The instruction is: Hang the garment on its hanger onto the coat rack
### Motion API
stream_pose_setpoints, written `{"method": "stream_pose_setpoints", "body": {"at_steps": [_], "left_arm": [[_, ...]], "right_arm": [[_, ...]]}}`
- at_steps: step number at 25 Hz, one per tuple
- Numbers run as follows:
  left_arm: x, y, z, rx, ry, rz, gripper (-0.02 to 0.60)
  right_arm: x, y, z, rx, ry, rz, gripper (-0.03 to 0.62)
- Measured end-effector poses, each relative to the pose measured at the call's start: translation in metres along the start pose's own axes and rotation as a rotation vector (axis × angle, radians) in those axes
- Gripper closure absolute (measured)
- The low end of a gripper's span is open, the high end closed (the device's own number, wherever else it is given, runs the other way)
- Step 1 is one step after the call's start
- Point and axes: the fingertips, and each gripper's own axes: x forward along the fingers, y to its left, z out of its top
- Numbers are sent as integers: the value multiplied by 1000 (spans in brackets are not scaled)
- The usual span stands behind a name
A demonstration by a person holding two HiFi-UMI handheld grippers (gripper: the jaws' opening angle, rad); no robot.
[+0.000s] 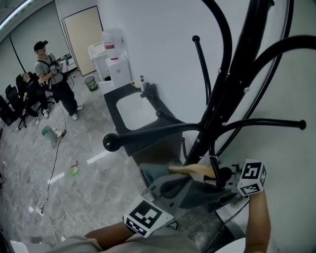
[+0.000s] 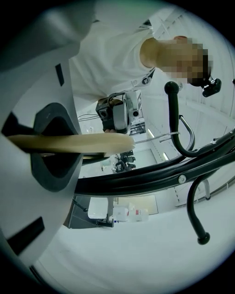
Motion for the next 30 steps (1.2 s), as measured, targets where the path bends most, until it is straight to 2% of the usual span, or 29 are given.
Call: {"method": "stream_pose_setpoints", "body": {"at_steps": [2,5,8,12,15,18,21,23,27,30], "left_arm": [[2,0,3,-1,0,-2,575],[8,-2,4,0,1,-9,575],[11,-7,0,1,1,-16,575],[15,-11,4,5,-4,-29,575],[18,-13,5,5,-6,-38,577],[18,-19,5,-1,-8,-47,575],[19,-27,2,1,-6,-56,575],[20,-31,0,2,-4,-62,575],[20,-38,-2,7,-3,-65,575],[19,-43,-4,5,-3,-65,575]], "right_arm": [[-1,-4,5,-18,0,-32,552],[-7,-7,13,-56,3,-83,497],[-20,-4,21,-104,-6,-135,491],[-39,-6,33,-132,-18,-248,491],[-55,-9,38,-104,-51,-380,491],[-69,-5,40,-88,-70,-548,497],[-77,12,42,-64,-125,-692,538],[-76,27,44,-18,-204,-725,563],[-72,47,42,103,-367,-730,577],[-69,54,37,167,-435,-725,579]]}}
